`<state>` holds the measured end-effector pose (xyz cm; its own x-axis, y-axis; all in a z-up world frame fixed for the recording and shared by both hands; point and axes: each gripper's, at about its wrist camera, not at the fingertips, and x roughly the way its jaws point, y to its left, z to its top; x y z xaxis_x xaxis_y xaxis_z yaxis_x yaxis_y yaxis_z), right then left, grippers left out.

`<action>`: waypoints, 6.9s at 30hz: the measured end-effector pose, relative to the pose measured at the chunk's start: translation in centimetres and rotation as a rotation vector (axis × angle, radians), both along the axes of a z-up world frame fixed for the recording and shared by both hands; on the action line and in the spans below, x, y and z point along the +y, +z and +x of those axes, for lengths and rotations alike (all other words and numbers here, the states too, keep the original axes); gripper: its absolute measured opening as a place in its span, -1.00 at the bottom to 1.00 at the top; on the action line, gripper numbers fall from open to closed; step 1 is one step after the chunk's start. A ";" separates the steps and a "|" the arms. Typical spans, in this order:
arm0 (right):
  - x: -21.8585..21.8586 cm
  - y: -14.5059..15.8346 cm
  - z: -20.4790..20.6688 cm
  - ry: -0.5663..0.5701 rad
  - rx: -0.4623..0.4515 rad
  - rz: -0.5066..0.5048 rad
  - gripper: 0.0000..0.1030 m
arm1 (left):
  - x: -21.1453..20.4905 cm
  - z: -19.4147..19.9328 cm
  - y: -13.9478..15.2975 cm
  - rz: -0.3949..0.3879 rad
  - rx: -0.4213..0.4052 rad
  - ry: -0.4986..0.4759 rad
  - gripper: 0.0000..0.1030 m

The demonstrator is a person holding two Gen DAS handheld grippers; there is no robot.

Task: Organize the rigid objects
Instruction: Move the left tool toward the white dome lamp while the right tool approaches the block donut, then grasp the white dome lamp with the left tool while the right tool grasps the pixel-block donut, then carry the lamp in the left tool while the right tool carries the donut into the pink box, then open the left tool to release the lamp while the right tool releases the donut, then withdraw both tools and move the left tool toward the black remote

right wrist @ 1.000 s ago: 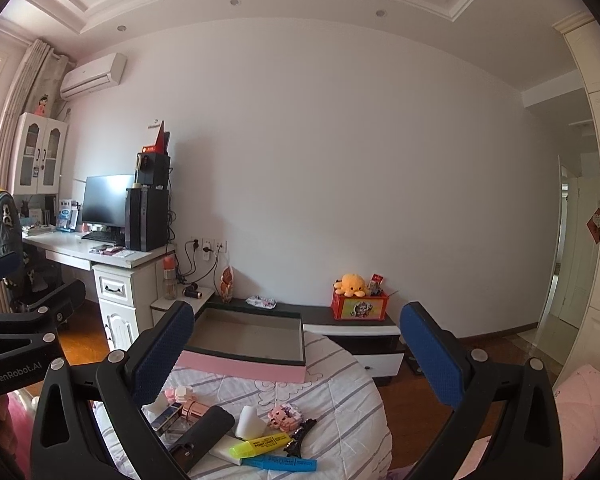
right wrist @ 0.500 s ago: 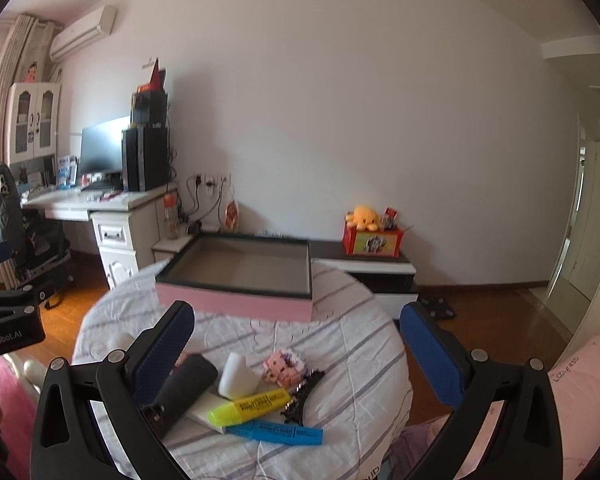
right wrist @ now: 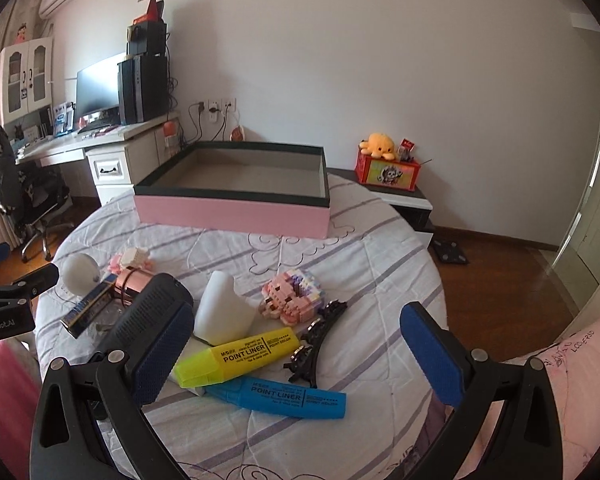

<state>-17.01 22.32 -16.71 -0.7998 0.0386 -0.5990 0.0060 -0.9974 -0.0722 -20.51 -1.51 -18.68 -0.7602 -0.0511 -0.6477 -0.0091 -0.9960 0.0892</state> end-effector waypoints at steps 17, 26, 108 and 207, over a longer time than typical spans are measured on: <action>0.8 -3.5 -3.0 -0.005 -0.102 -0.032 1.00 | 0.6 -4.7 -3.0 0.040 -0.091 -0.045 0.74; 2.3 -3.8 -5.4 -0.009 -0.117 -0.014 1.00 | 1.4 -5.5 -4.0 0.068 -0.111 -0.117 0.03; -5.8 -1.8 -26.5 0.360 -0.229 -0.083 0.15 | 5.5 -24.5 1.9 -0.002 -0.059 -0.188 -0.01; 3.6 -0.2 2.0 0.027 -0.004 -0.079 1.00 | 7.7 4.3 1.1 -0.029 0.011 -0.246 1.00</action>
<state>-14.96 25.88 -16.89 -0.7975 -0.0310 -0.6025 0.0335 -0.9994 0.0071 -16.25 6.17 -17.63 -0.7587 0.1181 -0.6406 -0.2497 -0.9610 0.1186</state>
